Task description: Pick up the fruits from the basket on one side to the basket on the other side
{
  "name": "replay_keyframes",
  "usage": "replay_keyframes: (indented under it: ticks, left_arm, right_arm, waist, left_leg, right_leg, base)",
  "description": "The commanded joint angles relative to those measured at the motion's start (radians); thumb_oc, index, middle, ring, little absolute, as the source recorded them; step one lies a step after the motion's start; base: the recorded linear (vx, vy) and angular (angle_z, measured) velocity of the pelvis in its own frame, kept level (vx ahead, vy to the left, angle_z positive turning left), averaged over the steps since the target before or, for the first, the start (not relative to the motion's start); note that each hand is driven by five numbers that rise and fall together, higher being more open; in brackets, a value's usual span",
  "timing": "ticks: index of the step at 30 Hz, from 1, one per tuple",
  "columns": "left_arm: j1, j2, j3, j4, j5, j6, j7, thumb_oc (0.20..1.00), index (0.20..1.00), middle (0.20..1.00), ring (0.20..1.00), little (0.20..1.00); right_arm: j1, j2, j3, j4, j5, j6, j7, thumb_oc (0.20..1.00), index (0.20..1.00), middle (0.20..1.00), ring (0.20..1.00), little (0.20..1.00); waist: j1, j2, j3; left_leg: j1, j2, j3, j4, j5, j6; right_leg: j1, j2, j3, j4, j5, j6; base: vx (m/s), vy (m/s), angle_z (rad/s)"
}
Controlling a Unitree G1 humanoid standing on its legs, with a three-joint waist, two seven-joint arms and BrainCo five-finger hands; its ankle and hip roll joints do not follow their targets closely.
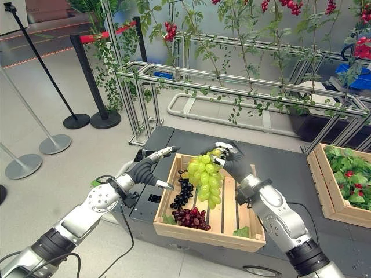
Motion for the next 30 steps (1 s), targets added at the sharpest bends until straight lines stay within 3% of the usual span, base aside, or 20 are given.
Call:
replay_keyframes:
  ticks: [1, 30]
  left_arm:
    - [-0.127, 0.016, -0.022, 0.000, 0.011, -0.033, -0.003, 1.000, 1.000, 1.000, 1.000, 1.000]
    - [-0.119, -0.068, -0.049, 0.005, -0.009, -0.025, -0.009, 1.000, 1.000, 1.000, 1.000, 1.000]
  right_arm:
    - [-0.130, -0.013, 0.005, -0.099, 0.003, -0.061, 0.012, 0.200, 0.200, 0.200, 0.200, 0.200]
    - [-0.197, 0.046, 0.075, -0.149, -0.033, -0.064, 0.021, 0.200, 0.200, 0.200, 0.200, 0.200]
  waist:
    - [-0.018, -0.027, -0.030]
    - [-0.019, -0.028, -0.040]
  left_leg:
    - [-0.060, -0.055, -0.010, 0.107, -0.085, 0.061]
    - [-0.047, -0.054, -0.003, 0.101, -0.090, 0.066]
  right_leg:
    - [0.007, -0.026, -0.036, 0.114, -0.110, 0.060]
    - [0.016, -0.025, -0.021, 0.102, -0.106, 0.058]
  base:
    - [0.00, 0.000, 0.00]
    - [0.00, 0.000, 0.00]
